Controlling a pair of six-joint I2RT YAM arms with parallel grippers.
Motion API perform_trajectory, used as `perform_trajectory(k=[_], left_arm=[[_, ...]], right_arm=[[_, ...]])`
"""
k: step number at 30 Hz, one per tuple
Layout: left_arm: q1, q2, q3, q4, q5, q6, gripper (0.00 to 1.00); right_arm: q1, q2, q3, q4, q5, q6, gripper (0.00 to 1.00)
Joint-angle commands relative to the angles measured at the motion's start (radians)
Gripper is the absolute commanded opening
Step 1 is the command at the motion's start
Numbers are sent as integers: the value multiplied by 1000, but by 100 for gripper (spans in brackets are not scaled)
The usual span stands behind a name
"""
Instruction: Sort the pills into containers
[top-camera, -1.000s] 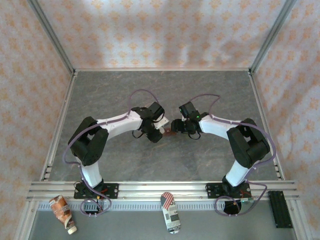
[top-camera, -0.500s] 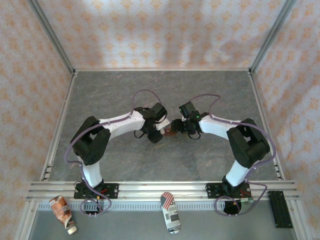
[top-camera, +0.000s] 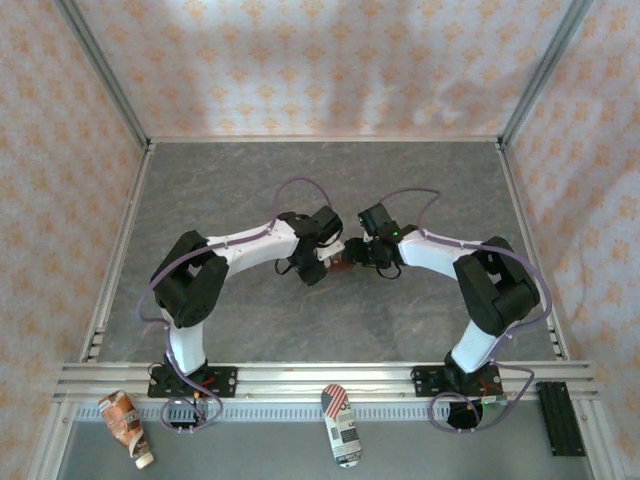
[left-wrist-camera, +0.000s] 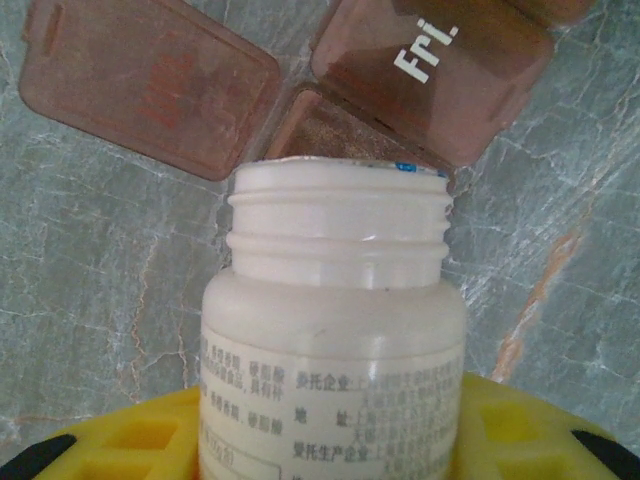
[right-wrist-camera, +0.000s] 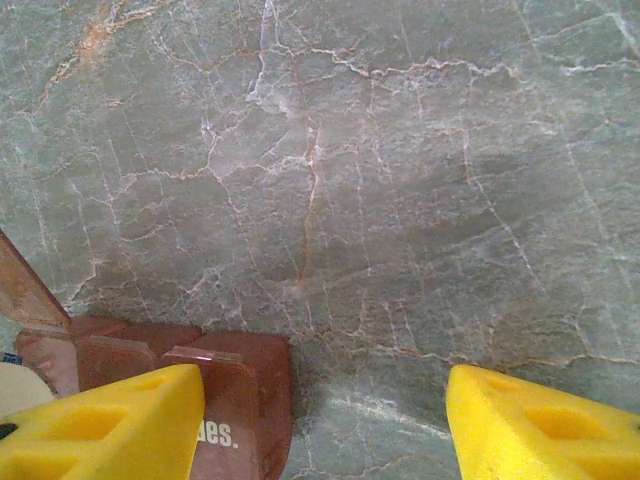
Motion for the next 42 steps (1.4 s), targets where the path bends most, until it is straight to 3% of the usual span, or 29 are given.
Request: perform_trajectory(k=[1,42], left_arm=[[-12,18,28,-60,-51,22,0],[-20,92,148,-176,-98,80,0]], right_arm=[[9,18,-13,1,8,13,65],[9,16,-10,2,5,16,65]])
